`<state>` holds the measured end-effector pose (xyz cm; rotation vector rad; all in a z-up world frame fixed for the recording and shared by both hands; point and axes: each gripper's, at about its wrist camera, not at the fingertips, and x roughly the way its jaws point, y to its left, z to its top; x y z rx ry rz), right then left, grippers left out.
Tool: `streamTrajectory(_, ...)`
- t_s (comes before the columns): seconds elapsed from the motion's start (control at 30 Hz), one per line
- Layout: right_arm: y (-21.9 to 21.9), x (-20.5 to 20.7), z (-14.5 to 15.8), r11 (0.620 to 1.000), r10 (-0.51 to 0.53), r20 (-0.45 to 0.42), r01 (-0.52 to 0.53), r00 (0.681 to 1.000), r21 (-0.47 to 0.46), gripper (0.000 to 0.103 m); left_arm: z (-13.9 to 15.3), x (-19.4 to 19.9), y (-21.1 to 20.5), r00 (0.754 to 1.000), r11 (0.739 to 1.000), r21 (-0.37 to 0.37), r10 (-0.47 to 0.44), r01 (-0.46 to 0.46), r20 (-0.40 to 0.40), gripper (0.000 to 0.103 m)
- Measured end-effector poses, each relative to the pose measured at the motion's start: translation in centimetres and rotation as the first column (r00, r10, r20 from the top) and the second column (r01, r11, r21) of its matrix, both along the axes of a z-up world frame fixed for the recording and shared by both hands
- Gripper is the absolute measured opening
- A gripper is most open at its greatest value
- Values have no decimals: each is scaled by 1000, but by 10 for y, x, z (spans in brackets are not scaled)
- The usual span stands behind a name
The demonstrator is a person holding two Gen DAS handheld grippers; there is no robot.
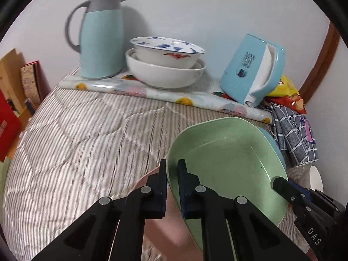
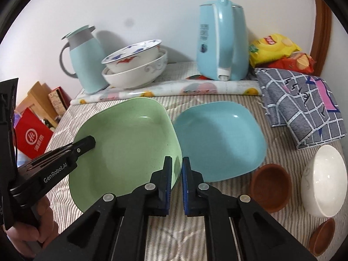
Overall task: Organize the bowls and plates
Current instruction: 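Lift the green plate and lower it onto the pink plate, open right tool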
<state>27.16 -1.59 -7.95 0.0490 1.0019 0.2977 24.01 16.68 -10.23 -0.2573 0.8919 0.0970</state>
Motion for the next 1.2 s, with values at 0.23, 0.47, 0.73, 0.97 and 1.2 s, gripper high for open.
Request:
streamTrajectory(0.23,18,-16,-17,999,32,-33,-32,999,-6,8,-17,-22,16,998,999,-8,46,-46,-39,9)
streamTrajectory(0.47,26,-17,-35,998,42,-66,-44,997,-40,7,-32,-26,20,997,999,-6,53,-54,-62,10)
streamTrajectory(0.73,30,-10,-44,996,41,-67,-45,997,-71,8,-39,-22,21,997,999,-18,45,-46,-68,11)
streamTrajectory(0.97,33,-6,-48,993,53,-74,-60,996,-97,13,-39,-23,21,997,999,-37,32,-34,-73,18)
streamTrajectory(1.2,20,-14,-32,995,37,-39,-40,999,-94,42,-24,-32,11,999,1000,-22,14,-15,-44,64)
